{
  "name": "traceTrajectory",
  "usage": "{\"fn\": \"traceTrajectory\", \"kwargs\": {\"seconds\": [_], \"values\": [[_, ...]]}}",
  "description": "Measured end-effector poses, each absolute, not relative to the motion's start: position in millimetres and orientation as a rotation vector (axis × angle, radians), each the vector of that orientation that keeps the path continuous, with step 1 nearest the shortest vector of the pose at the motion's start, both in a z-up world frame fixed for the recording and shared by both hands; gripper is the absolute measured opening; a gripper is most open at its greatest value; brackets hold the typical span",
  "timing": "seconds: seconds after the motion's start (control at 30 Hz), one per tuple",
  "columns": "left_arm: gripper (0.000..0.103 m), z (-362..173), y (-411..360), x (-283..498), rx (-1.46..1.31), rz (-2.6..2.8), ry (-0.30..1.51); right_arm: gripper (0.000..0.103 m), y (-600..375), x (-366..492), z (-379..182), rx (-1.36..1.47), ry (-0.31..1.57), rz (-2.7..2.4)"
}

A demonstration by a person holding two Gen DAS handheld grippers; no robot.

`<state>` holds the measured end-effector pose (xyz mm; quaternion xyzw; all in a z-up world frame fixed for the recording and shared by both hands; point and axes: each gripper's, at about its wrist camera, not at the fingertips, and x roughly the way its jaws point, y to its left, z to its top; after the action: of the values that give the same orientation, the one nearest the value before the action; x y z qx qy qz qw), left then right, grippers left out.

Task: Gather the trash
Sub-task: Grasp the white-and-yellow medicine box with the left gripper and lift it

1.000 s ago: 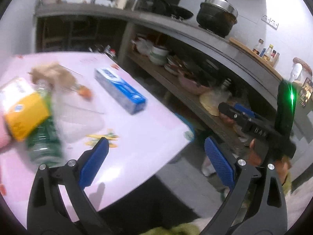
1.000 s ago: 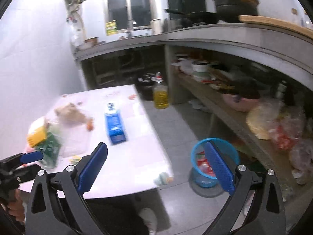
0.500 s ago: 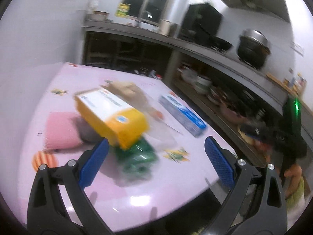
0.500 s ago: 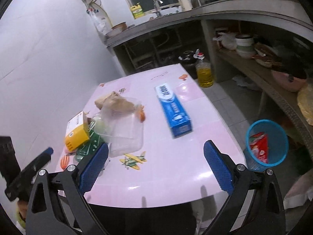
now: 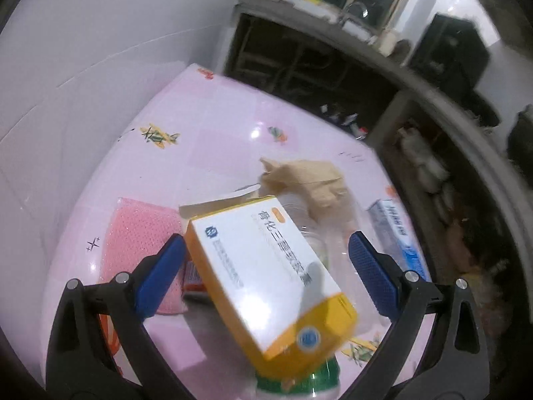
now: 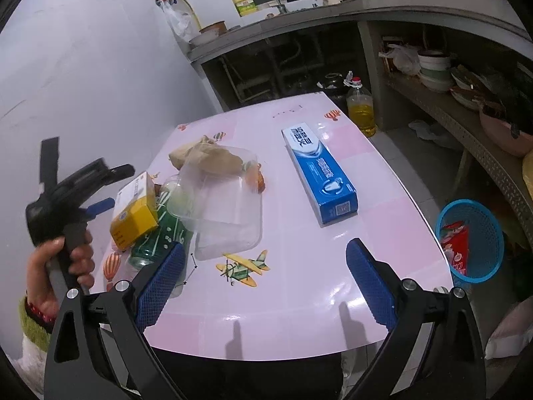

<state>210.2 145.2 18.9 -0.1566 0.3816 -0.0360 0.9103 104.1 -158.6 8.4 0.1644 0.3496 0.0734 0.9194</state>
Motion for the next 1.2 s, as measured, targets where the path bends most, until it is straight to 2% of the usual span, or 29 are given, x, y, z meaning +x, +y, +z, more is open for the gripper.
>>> {"fn": "traceTrajectory", "kwargs": {"seconds": [0.5,0.6,1.0,1.2], "values": [[0.094,-8,139,217,-0.238,-0.017,0.857,0.094,-177,107,-2,0.368,0.725,0.133],[0.089,-8,143,212,-0.258,-0.045,0.871,0.094,-177,108,-2,0.365,0.722,0.134],[0.082,-10,161,186,-0.381,-0.182,0.864,0.094,-174,114,4,0.365,0.717,0.164],[0.081,-13,169,172,-0.417,-0.238,0.857,0.085,-169,143,2,0.425,0.752,0.238]]}}
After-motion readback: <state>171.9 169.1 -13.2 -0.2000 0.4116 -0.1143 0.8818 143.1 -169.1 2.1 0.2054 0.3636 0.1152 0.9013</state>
